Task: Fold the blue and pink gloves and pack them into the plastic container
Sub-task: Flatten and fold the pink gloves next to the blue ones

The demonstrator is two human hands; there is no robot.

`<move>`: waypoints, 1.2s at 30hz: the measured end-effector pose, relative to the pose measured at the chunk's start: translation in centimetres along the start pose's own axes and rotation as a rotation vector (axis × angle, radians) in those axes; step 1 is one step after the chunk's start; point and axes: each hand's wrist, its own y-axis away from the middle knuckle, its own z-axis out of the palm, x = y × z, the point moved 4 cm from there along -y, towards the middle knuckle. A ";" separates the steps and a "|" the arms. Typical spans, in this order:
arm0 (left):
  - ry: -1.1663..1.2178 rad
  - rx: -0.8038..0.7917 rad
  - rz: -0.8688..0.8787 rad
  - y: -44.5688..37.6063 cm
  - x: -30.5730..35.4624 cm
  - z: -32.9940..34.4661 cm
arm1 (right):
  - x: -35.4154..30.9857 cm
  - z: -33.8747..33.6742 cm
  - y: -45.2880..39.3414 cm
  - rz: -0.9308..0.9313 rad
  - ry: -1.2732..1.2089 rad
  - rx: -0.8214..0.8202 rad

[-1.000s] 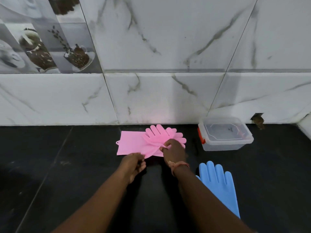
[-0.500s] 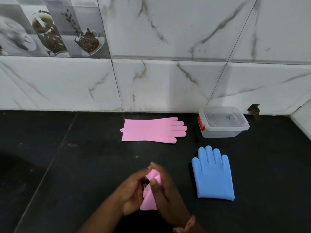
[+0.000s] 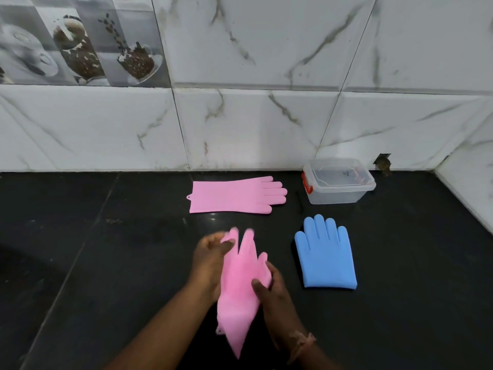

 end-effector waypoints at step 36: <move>-0.685 0.107 0.266 -3.0 -3.3 -3.1 | 0.8 -2.1 -7.4 0.066 0.847 0.122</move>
